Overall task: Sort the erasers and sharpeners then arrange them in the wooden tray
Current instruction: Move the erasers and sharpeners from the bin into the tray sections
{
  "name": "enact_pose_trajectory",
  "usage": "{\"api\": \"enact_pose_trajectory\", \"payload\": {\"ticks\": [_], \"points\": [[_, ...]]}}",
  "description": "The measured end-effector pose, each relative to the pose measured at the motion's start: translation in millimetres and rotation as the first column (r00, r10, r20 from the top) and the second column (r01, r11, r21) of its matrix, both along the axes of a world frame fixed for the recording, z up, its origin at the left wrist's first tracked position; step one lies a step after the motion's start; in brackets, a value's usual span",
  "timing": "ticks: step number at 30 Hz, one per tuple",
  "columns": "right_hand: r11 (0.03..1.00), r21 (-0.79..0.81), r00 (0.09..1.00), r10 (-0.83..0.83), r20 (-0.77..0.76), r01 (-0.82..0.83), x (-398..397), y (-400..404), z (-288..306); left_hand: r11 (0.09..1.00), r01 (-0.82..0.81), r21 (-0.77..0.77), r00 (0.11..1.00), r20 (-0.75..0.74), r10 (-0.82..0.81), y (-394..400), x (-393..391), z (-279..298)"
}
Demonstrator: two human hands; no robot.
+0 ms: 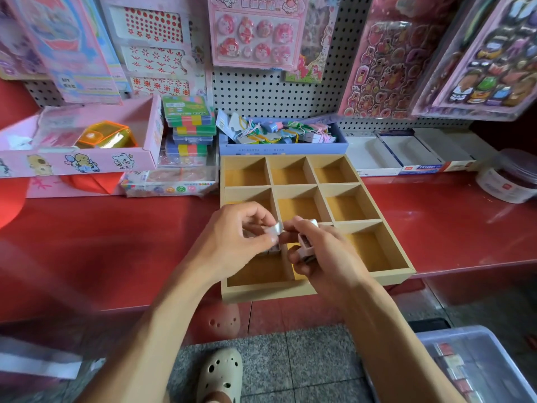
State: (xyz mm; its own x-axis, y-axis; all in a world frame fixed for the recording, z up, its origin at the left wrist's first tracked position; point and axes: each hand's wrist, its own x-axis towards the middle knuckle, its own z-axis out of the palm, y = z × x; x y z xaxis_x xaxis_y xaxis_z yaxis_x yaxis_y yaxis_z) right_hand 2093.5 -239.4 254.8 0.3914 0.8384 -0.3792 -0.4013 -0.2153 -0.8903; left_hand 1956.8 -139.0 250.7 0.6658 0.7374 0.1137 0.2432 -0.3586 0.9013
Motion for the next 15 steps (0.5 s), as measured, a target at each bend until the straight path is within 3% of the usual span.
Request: {"api": "enact_pose_trajectory", "payload": {"ticks": [6, 11, 15], "points": [[0.999, -0.039, 0.996, -0.008, 0.089, 0.012, 3.1, 0.0, 3.6, 0.999, -0.036, 0.036, 0.999, -0.019, 0.037, 0.8, 1.0, -0.7], [0.991, -0.066, 0.992, -0.110, 0.064, 0.114, 15.6, -9.0, 4.3, 0.953, 0.131, 0.275, 0.937, -0.348, -0.029, -3.9, -0.4, -6.3], [0.984, -0.074, 0.987, -0.158, 0.027, 0.160, 20.0, -15.1, 3.0, 0.906, 0.224, 0.359, 0.880, -0.474, -0.030, -8.7, 4.0, -7.6]]}}
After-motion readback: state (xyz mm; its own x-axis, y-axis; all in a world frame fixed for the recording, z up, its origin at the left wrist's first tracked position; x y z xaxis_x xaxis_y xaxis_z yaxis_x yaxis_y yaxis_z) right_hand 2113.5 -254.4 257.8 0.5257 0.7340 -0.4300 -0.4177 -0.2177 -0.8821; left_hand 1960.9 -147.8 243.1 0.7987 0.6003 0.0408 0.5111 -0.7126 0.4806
